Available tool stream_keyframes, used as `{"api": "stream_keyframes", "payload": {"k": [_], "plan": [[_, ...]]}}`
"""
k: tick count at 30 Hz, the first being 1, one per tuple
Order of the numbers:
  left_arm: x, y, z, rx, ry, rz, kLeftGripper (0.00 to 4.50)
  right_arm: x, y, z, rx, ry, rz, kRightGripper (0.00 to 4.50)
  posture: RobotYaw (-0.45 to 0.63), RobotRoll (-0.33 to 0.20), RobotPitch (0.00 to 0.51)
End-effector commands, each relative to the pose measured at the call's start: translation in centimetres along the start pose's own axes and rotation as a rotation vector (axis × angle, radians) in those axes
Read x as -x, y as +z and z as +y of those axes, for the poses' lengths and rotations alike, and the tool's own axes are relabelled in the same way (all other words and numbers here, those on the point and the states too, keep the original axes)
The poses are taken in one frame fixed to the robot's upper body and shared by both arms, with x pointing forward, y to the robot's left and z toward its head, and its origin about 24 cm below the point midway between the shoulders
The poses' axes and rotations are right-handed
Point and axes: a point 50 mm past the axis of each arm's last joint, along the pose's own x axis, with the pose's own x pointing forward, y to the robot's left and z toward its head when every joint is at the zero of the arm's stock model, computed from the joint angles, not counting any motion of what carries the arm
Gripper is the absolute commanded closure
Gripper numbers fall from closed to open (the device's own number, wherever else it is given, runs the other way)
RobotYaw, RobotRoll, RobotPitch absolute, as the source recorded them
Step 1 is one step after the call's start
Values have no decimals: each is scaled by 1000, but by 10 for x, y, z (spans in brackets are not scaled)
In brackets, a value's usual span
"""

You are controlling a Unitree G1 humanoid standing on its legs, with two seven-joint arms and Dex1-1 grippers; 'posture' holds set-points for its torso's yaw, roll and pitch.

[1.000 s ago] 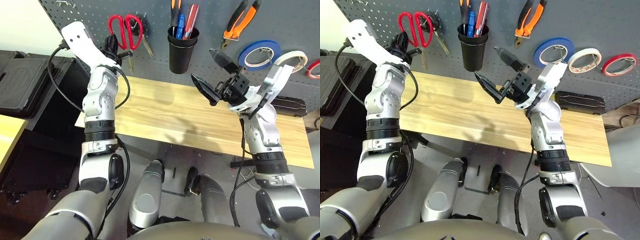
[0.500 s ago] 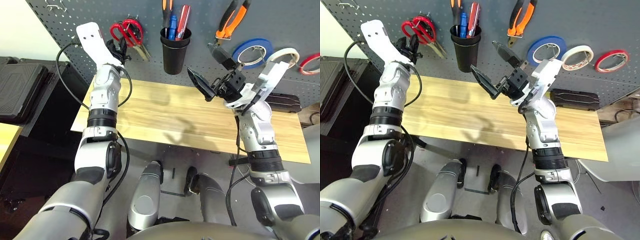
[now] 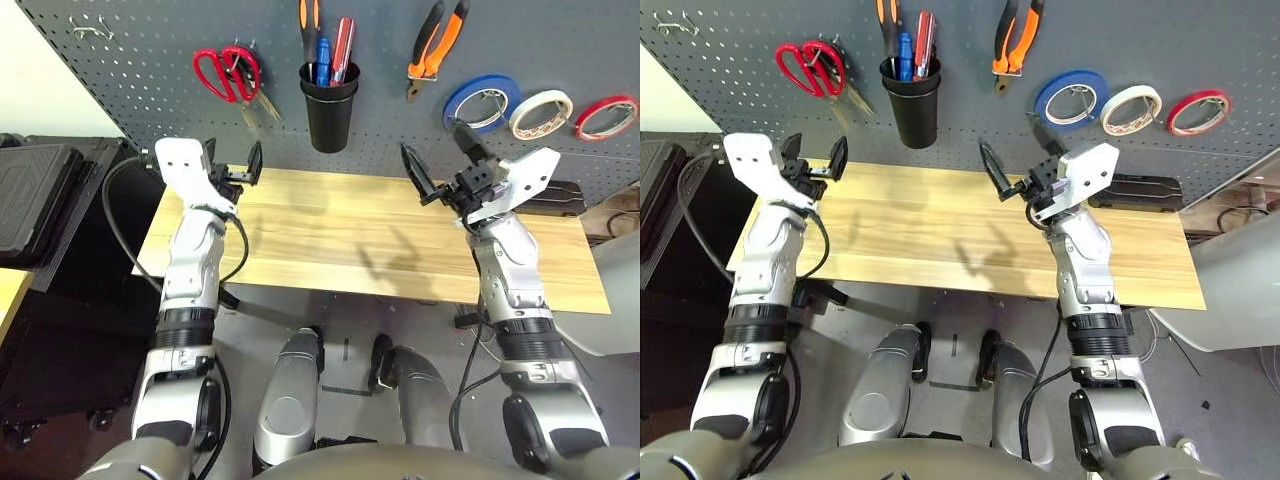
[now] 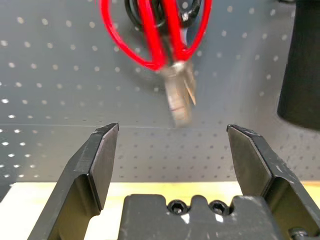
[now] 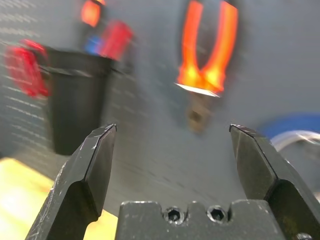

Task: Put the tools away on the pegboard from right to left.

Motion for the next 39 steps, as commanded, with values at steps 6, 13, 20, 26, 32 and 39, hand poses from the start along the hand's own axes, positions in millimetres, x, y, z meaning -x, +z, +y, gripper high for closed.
{"api": "stream_keyframes", "payload": {"k": [6, 13, 20, 26, 32, 39], "plan": [[22, -11, 22, -65, 60, -76, 67, 33, -25, -41, 119, -303, 111, 0, 195, 0, 155], [28, -19, 38, -67, 97, -63, 67, 53, -35, -69, 171, -469, 159, 0, 169, 0, 137], [30, -31, 44, -41, 91, -2, 67, 62, -38, -83, 200, -555, 164, 0, 139, 0, 130], [30, -35, 46, -17, 104, 18, 67, 68, -38, -90, 217, -576, 168, 0, 126, 0, 132], [32, -39, 47, -9, 115, 33, 67, 67, -39, -94, 217, -577, 170, 0, 133, 0, 134], [33, -40, 45, -10, 116, 33, 67, 61, -39, -92, 213, -565, 168, 0, 145, 0, 141]]}}
